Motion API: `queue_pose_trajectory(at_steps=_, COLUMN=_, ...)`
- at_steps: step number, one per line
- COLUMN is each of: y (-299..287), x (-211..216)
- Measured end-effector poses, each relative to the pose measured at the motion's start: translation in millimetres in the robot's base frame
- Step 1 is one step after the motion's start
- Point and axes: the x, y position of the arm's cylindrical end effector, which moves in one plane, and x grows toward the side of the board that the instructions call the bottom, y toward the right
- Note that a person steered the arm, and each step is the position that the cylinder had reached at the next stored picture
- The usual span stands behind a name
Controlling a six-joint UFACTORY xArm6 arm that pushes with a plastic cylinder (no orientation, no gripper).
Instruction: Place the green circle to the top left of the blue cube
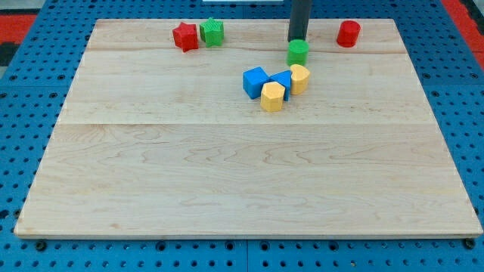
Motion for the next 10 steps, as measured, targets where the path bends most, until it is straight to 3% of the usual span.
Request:
queue_pose_trajectory(at_steps=2, y=46.4, x=28.5)
queue_pose_trajectory(at_steps=3, y=39.7, x=37.4)
queue_pose_trajectory(at_steps=5, y=-87.6, x=37.3)
queue_pose_trajectory(at_steps=6, y=-100.8, x=30.2)
queue_pose_trajectory(at_steps=7, y=-84.0, x=0.1)
queue_pose_trajectory(at_steps=8, y=-105.5, x=-49.5)
queue_pose_trajectory(at_steps=10, y=-197.4, x=-69.2)
